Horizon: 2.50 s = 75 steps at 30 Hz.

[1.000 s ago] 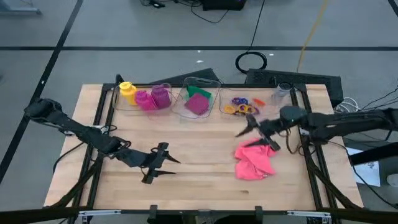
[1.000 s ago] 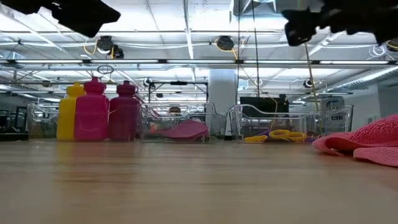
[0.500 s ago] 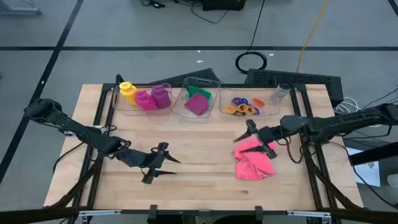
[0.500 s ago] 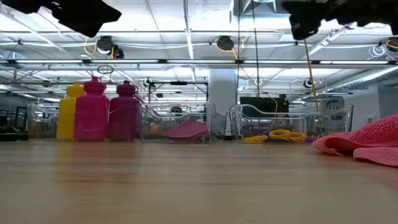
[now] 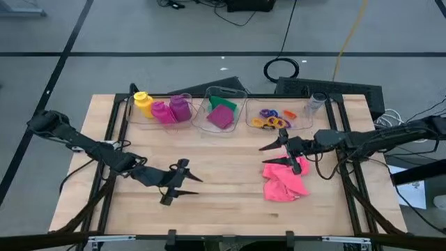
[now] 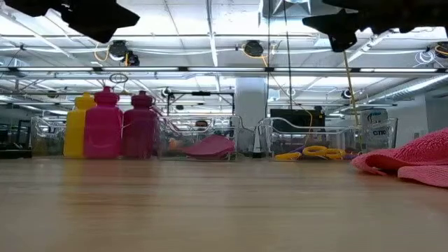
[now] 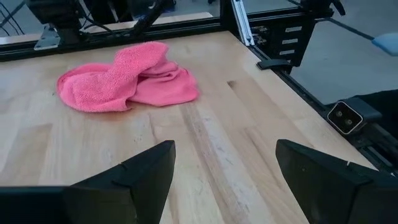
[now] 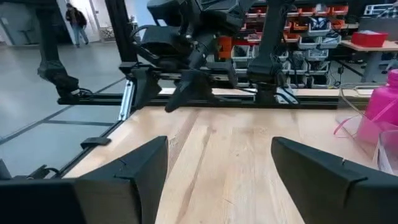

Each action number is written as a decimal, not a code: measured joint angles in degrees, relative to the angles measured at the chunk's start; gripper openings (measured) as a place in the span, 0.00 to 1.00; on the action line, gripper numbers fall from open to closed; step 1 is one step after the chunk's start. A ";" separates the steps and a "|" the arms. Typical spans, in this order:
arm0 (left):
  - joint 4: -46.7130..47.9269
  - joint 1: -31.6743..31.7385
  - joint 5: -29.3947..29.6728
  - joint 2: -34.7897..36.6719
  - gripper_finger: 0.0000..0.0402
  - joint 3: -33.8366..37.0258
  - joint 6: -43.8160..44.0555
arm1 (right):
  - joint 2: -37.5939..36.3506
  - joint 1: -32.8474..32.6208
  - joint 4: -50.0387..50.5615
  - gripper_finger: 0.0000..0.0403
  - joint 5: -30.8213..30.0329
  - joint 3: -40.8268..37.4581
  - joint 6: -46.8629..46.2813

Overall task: Pick & Place Sports Items
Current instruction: Adjust the pink microfiber towel

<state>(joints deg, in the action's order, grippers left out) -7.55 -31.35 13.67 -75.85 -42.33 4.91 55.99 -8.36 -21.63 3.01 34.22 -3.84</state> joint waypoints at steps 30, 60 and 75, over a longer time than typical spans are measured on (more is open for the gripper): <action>-30.07 8.33 -8.75 -18.27 0.59 0.00 -1.60 | -0.02 0.00 0.03 0.53 0.02 0.00 0.00; -29.90 8.68 -9.66 -18.27 0.59 0.00 -1.36 | -0.02 0.00 -3.38 0.53 0.10 0.00 -0.63; -29.94 8.90 -10.40 -18.27 0.59 0.00 -1.70 | 0.00 -23.72 9.47 0.53 -27.78 0.58 -3.11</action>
<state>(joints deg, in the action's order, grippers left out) -37.49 -22.45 3.27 -94.13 -42.33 3.20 55.99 -32.08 -12.16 -24.77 34.80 -6.95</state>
